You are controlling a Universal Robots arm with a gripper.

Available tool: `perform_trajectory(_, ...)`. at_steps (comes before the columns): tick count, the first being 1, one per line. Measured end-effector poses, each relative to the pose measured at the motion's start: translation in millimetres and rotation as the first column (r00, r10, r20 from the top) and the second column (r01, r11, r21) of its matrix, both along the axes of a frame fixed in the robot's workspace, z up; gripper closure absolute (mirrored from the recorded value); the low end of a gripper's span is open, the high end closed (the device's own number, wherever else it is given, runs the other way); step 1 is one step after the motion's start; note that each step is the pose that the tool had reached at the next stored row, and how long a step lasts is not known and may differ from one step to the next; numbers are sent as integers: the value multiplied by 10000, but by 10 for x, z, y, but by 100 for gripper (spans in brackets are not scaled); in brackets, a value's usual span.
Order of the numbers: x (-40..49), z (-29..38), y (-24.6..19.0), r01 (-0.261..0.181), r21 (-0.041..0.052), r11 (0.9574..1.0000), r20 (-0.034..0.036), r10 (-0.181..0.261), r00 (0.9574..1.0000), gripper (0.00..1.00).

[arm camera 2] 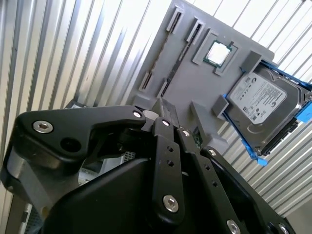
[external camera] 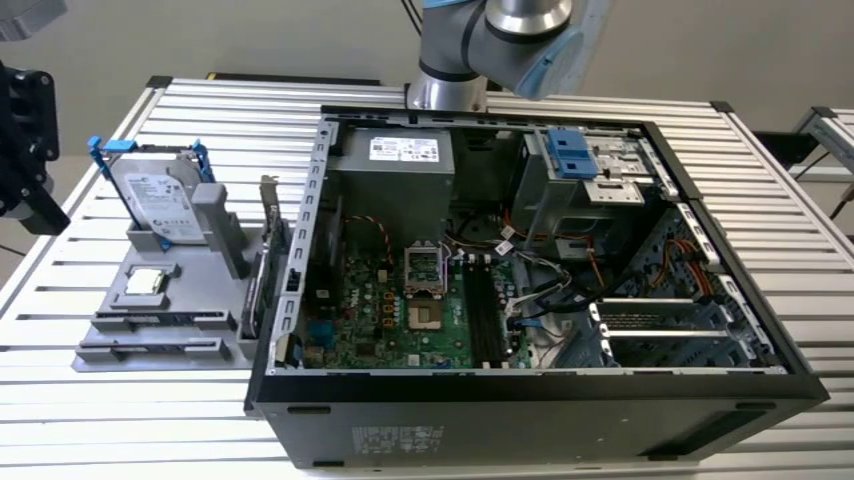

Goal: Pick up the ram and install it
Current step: 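Pick up the ram and move it above insertion slot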

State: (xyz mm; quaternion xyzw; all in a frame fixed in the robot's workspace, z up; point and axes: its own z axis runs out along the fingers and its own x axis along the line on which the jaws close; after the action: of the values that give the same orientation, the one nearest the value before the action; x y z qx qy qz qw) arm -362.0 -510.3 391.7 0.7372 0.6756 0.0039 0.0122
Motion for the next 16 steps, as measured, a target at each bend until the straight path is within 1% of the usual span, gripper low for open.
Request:
perform_trajectory(13, 0, 0, 0, 0, -3, 10000, 0, 0, 10000, 100)
perform_trajectory(14, 0, 0, 0, 0, -3, 10000, 0, 0, 10000, 0)
perform_trajectory(16, 0, 0, 0, 0, -4, 10000, 0, 0, 10000, 0)
